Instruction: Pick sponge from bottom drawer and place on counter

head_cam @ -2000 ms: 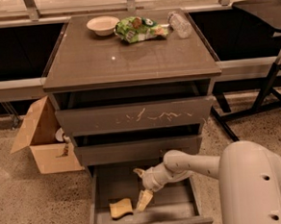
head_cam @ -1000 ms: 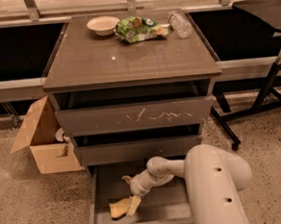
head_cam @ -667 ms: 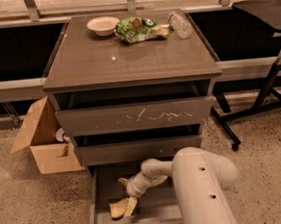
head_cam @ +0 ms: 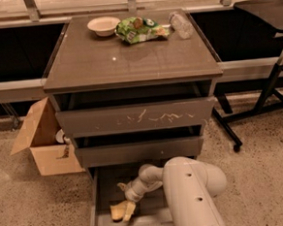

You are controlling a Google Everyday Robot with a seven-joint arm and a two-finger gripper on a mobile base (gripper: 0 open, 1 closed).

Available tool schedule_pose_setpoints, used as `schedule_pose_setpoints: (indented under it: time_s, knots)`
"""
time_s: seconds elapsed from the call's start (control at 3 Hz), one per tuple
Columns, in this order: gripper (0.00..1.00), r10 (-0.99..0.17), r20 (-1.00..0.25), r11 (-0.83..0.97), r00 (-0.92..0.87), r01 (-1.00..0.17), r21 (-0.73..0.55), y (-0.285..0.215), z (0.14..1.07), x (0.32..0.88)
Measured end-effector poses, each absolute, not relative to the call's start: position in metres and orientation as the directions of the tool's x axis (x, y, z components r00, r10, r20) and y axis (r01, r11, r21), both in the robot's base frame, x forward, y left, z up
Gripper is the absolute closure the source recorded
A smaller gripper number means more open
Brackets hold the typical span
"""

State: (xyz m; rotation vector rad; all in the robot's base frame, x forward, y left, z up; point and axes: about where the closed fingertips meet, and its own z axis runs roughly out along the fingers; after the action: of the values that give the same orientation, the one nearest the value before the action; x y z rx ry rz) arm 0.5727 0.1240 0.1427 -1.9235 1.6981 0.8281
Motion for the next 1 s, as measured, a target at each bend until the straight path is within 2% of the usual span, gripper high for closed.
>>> schedule_pose_setpoints:
  time_s: [1.0]
  knots:
    - [0.00,-0.737,-0.669,-0.159,0.093,-0.986,0.039,0.123,0.123,0.568]
